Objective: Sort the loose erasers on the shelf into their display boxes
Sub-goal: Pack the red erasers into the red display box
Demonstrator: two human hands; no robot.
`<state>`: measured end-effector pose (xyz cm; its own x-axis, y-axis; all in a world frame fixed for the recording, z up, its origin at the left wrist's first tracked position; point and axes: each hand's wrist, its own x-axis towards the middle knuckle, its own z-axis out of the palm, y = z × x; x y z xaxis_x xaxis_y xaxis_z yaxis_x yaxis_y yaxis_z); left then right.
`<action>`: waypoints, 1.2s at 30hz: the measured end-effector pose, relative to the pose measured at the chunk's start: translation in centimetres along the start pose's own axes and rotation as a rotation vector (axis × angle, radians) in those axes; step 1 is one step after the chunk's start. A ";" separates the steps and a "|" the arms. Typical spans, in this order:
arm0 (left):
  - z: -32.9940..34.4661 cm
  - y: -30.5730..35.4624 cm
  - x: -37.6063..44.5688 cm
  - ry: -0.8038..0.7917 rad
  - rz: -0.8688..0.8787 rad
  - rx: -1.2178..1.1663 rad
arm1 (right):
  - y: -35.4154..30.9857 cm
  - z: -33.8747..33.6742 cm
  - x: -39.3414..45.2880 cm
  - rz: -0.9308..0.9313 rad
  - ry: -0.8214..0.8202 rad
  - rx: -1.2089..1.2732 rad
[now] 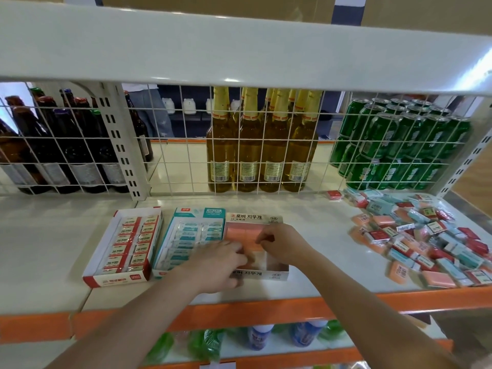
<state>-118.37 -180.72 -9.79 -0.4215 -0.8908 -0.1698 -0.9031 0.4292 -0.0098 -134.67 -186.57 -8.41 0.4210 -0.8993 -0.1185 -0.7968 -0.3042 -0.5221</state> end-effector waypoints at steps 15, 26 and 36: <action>-0.5 -0.3 1.0 -0.001 0.089 0.016 | 1.6 -0.1 -0.5 0.001 0.020 -0.003; -2.5 2.0 3.4 0.052 0.093 -0.155 | 5.6 -3.4 -1.6 0.072 0.140 0.014; -3.8 8.1 9.7 0.085 0.186 -0.267 | 12.5 -7.3 -5.8 0.278 0.231 -0.020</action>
<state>-130.06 -186.46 -7.79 -0.5765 -0.8147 -0.0617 -0.7948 0.5417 0.2737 -150.22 -187.49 -8.08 0.0800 -0.9951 -0.0582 -0.8761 -0.0423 -0.4803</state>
